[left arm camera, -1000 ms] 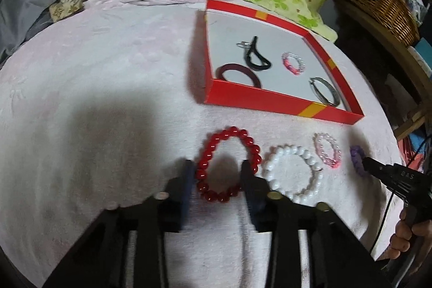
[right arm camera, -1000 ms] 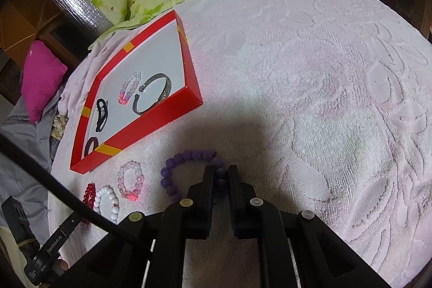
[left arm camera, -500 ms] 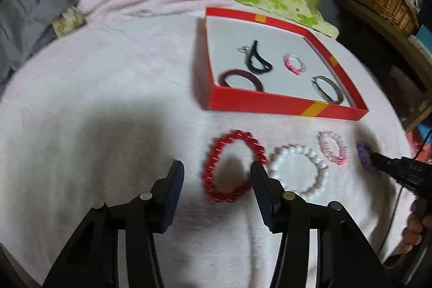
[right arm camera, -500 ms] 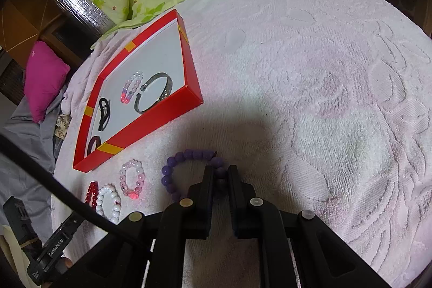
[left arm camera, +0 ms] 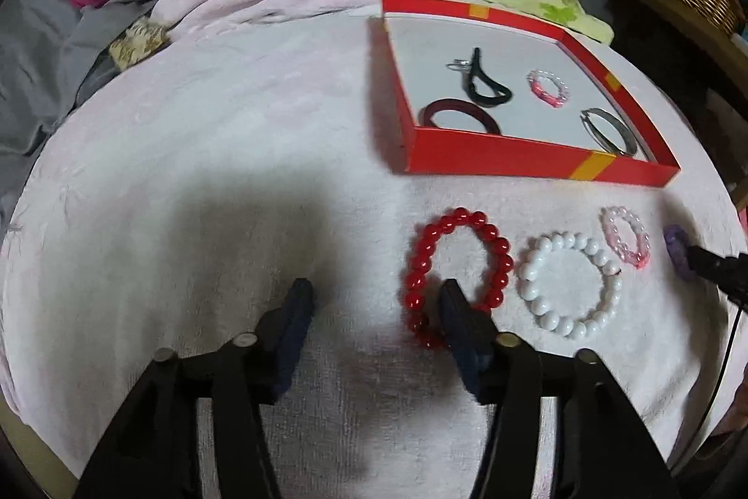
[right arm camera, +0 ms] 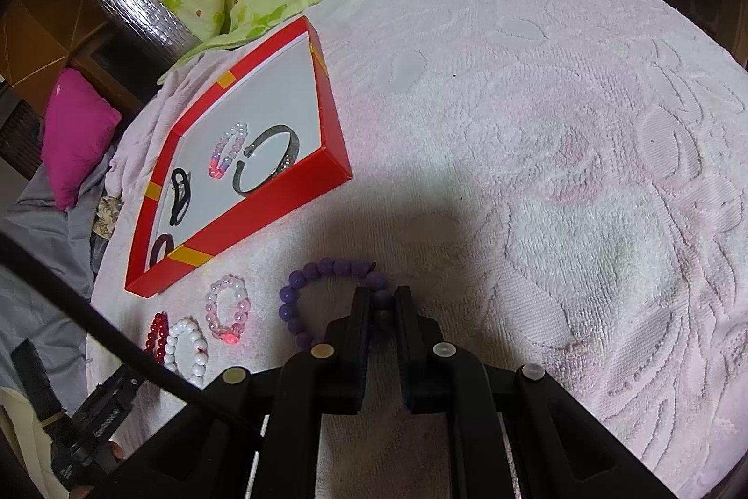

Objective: Organize jewelry

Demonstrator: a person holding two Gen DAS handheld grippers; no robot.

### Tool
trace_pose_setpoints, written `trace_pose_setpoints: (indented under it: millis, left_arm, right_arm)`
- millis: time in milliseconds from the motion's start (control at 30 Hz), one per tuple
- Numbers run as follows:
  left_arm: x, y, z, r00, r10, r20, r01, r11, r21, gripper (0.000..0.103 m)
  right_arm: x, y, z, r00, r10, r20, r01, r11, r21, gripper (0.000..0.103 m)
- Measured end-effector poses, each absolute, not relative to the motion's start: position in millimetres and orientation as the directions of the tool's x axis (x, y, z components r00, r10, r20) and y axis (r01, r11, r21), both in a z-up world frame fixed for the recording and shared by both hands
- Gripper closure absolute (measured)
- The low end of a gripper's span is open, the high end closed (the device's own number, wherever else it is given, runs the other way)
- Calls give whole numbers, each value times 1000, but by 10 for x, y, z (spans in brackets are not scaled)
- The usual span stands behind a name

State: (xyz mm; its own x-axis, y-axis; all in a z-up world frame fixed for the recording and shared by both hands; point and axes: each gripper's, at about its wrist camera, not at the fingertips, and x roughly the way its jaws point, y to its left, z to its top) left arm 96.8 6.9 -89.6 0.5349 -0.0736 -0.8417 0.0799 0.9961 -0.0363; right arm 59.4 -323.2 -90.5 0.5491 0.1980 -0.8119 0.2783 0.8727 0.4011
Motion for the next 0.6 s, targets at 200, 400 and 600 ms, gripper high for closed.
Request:
trace_pose_setpoints:
  millis: [200,400,600]
  left_arm:
    - [946,-12,-925,544,-45,-838,101,995,11,29]
    - [929,-26,-934,551,-29,-834,99,995,31,26]
    - [941,-10,-946,543,-18,-839,84,996,34,20]
  right_arm:
    - [593,-3233,-899,549,198,-812,277,874,400,90]
    - [591,-3221,-899,550,195,-812,276,875,397,90]
    - [593,-3221,-899,550,199,-811,273,875,400,90]
